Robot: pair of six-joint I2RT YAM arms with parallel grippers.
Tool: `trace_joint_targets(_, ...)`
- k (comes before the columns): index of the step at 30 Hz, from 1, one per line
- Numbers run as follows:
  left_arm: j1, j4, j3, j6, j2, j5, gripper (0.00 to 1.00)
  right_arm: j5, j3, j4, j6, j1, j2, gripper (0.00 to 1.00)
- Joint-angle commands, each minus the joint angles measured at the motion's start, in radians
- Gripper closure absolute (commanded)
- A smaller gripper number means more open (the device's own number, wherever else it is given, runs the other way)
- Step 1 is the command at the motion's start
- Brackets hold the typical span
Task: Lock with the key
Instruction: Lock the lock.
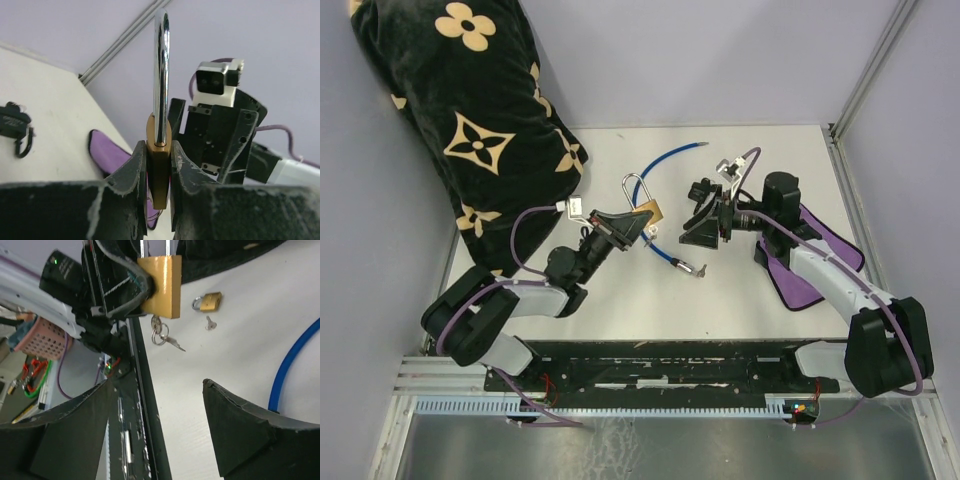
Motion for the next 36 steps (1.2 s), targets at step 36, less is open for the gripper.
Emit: trace_joint_targets(36, -0.199, 0.204, 0.163, -0.086, 0.018, -0.314, 0.97, 0.082, -0.045, 0.543, 0.514, 0.088, 0.017, 0.55)
